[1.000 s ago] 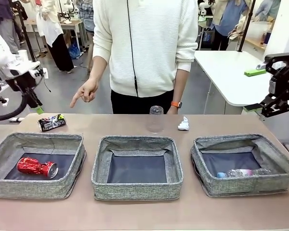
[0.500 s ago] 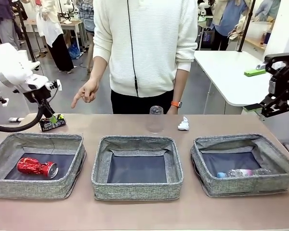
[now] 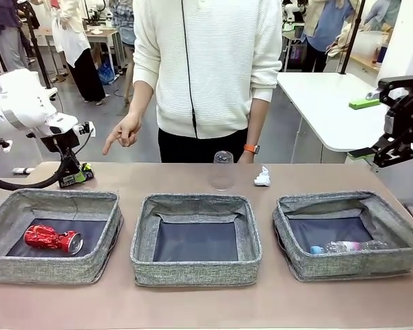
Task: Sort the waste into the appropriate baskets.
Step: Pick up the waste item pointed out by the person.
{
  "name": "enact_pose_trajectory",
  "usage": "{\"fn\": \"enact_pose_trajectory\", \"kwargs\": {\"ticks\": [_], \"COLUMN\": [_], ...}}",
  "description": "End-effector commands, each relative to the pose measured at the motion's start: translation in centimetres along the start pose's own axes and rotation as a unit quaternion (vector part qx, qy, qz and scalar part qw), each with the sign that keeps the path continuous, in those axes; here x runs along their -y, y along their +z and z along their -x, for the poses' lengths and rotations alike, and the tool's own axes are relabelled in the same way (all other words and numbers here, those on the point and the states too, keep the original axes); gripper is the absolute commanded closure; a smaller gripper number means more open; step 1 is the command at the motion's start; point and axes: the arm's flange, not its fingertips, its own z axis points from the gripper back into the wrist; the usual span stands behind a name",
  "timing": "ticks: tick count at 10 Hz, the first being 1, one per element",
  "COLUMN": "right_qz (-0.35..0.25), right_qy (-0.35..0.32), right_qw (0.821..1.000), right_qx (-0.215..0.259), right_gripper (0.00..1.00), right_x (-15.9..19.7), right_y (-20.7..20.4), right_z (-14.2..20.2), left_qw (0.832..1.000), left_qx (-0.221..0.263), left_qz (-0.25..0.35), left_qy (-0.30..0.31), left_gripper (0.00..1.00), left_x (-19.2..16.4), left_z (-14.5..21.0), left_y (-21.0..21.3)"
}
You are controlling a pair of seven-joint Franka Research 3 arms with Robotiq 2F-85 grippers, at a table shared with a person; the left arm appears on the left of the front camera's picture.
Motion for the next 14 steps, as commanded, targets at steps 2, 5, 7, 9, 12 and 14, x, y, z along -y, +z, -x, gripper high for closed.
{"fn": "enact_pose_trajectory", "kwargs": {"ticks": [2,5,7,9,12,14], "right_qz": [-0.002,-0.002,-0.002,-0.002,-0.002,-0.002], "right_qy": [0.005,0.005,0.005,0.005,0.005,0.005], "right_qw": [1.000,1.000,1.000,1.000,1.000,1.000], "right_qx": [-0.004,-0.004,-0.004,-0.004,-0.004,-0.004], "right_gripper": [0.00,0.00,0.00,0.00,0.00,0.00], "right_x": [-0.1,-0.1,-0.1,-0.1,-0.1,-0.1], "right_y": [-0.1,-0.1,-0.1,-0.1,-0.1,-0.1], "right_z": [0.1,0.1,0.1,0.1,0.1,0.1], "left_qw": [1.000,1.000,0.999,0.998,0.996,0.995], "left_qx": [-0.007,-0.012,-0.007,0.010,0.016,0.021], "left_qz": [0.004,-0.002,-0.007,-0.014,-0.031,-0.027], "left_qy": [0.007,0.012,0.032,0.068,0.083,0.095], "left_gripper": [0.00,1.00,1.00,1.00,1.00,1.00], "left_x": [0.0,0.1,0.2,0.8,1.4,1.7], "left_z": [0.0,0.0,0.2,0.2,0.1,0.1], "left_y": [0.7,1.0,1.6,2.7,3.2,3.7]}}
